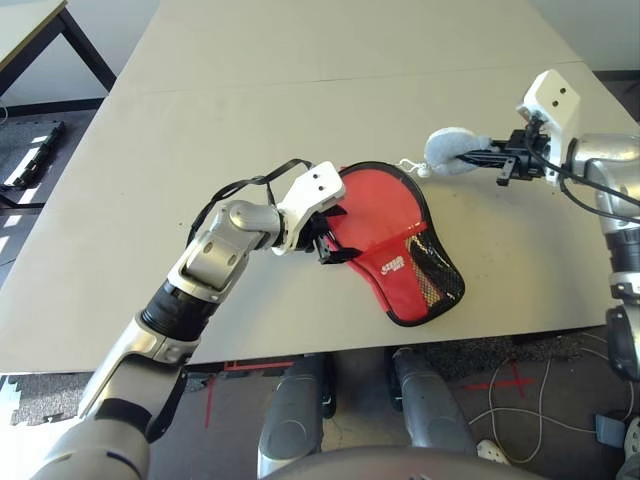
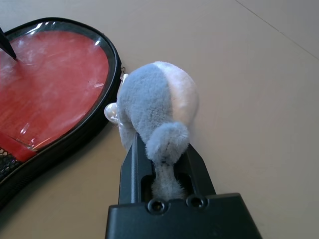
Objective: Store the ping-pong paddle in its case and zip it.
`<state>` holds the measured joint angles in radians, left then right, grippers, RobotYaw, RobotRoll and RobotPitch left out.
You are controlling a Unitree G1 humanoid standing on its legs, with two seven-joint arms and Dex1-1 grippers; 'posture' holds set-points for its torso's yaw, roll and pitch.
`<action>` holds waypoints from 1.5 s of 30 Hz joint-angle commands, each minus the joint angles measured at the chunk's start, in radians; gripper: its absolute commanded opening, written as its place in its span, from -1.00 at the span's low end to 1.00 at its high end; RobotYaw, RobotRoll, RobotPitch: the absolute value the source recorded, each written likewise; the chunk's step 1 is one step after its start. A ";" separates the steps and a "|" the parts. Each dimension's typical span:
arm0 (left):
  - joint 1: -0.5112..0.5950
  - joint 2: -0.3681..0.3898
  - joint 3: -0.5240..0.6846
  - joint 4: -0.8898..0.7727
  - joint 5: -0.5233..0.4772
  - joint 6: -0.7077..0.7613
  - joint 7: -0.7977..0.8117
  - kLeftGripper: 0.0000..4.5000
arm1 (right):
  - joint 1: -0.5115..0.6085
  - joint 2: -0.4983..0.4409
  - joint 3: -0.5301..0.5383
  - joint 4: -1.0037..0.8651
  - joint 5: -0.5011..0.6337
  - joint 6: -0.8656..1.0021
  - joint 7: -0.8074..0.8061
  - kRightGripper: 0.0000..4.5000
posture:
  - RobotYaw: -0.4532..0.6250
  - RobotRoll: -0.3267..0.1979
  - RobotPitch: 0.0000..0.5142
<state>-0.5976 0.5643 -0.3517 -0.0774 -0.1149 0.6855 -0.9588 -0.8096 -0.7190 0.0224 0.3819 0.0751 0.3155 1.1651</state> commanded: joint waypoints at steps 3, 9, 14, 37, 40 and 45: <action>0.018 -0.006 -0.055 0.026 0.013 0.011 -0.018 1.00 | 0.017 -0.007 0.010 -0.017 0.011 0.014 -0.011 -0.95 | -0.25 0.25 -0.23; -0.030 -0.050 -0.067 0.057 0.020 0.009 -0.010 1.00 | 0.017 -0.001 0.016 0.003 0.008 0.007 -0.019 -0.95 | -0.24 0.25 -0.19; -0.062 -0.059 -0.100 0.115 0.057 0.026 -0.008 1.00 | 0.027 -0.003 0.020 -0.006 0.012 0.010 -0.013 -0.95 | -0.25 0.25 -0.17; -0.084 -0.071 -0.151 0.122 0.065 0.115 -0.030 1.00 | 0.193 -0.248 0.081 -0.093 0.050 0.064 0.325 -0.95 | -0.29 0.25 -0.11; -0.085 -0.073 -0.151 0.123 0.063 0.116 -0.031 1.00 | 0.232 -0.289 0.094 -0.141 0.076 0.085 0.395 -0.95 | -0.30 0.25 -0.11; -0.087 -0.074 -0.151 0.126 0.064 0.115 -0.032 1.00 | 0.331 -0.411 0.158 -0.252 0.194 0.119 0.449 -0.95 | -0.30 0.25 -0.11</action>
<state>-0.7217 0.4876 -0.4475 0.0020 -0.0723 0.7644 -0.9890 -0.5184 -1.0891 0.1288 0.1770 0.2181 0.4189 1.5775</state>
